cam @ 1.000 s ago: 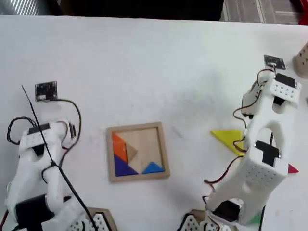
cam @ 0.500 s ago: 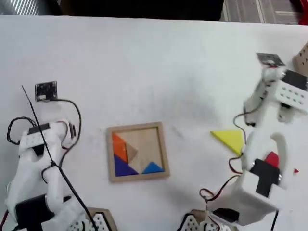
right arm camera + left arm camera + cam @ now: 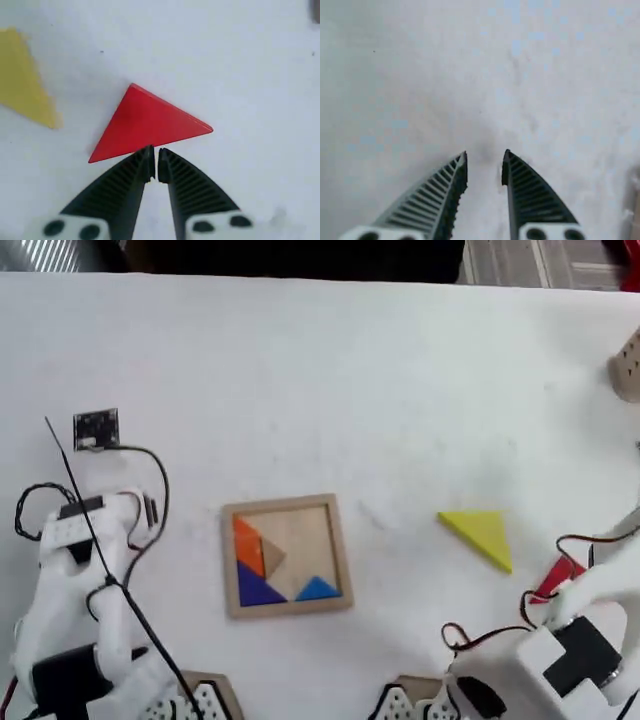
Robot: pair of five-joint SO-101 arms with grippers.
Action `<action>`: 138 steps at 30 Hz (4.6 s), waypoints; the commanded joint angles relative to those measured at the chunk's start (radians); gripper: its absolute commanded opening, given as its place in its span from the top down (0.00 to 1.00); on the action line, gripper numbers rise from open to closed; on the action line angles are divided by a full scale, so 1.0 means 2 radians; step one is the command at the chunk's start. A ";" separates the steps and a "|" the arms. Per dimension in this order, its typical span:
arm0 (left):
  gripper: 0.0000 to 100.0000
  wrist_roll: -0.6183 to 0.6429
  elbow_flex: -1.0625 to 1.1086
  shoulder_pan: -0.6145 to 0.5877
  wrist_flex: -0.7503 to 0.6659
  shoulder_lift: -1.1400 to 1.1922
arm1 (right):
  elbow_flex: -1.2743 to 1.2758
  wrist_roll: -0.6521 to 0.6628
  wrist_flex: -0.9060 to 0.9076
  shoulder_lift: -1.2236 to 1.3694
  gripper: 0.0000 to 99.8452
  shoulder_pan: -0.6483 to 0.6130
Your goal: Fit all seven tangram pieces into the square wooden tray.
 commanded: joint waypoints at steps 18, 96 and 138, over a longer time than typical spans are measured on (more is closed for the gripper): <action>0.87 -0.004 -0.018 0.018 0.002 -0.010 | 0.064 0.008 -0.108 -0.025 0.98 -0.047; 0.87 -0.004 -0.018 0.018 0.002 -0.010 | 0.434 -0.249 0.027 -0.794 0.98 0.034; 0.87 -0.005 -0.018 0.018 0.002 -0.010 | 0.611 -0.129 -0.182 -0.524 0.98 -0.461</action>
